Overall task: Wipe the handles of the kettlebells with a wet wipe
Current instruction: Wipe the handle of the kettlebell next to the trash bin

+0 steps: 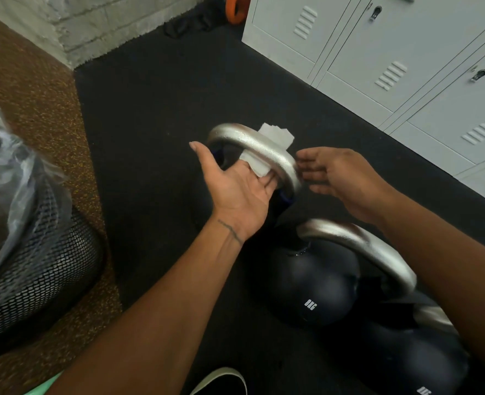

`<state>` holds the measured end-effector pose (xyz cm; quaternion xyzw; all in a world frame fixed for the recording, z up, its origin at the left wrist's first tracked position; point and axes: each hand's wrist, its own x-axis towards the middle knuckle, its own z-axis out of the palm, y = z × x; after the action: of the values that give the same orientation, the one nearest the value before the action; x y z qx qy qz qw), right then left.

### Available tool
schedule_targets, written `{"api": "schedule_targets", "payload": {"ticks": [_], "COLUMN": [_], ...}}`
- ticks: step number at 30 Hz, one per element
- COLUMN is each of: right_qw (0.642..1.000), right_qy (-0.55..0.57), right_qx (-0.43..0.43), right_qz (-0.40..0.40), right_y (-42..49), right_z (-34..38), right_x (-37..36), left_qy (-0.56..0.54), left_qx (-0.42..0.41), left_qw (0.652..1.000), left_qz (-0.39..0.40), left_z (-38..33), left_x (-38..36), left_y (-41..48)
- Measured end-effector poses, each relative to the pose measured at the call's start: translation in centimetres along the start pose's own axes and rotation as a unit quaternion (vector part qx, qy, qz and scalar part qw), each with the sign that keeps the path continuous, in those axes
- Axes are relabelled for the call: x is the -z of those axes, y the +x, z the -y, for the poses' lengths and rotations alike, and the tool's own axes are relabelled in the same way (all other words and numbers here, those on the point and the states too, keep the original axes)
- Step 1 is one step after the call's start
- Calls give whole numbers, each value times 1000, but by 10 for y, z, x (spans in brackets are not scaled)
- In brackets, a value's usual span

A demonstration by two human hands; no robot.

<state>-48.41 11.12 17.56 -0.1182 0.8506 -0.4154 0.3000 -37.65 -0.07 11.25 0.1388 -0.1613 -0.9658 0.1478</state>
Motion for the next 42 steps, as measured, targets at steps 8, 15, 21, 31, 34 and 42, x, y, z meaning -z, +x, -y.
{"api": "schedule_targets", "payload": {"ticks": [8, 15, 21, 31, 34, 42], "right_qw": [997, 995, 992, 980, 978, 978], "right_qy": [-72, -91, -111, -181, -183, -177], "right_qx": [24, 37, 59, 79, 101, 106], "right_qz": [23, 15, 19, 18, 8, 15], "right_y": [-4, -4, -7, -16, -21, -29], "right_z": [4, 4, 2, 5, 4, 8], "right_x": [-4, -5, -2, -5, -5, -6], "left_qy": [-14, -15, -25, 138, 310, 661], "left_qx": [-33, -41, -45, -73, -135, -122], "left_qw": [999, 998, 996, 985, 935, 731], "left_qz": [-37, -51, -70, -71, -104, -115], "left_z": [-5, -7, -13, -8, -2, 12], "left_x": [1, -2, -10, -10, -28, -31], "left_y": [-4, -1, 0, -35, -32, -36]}}
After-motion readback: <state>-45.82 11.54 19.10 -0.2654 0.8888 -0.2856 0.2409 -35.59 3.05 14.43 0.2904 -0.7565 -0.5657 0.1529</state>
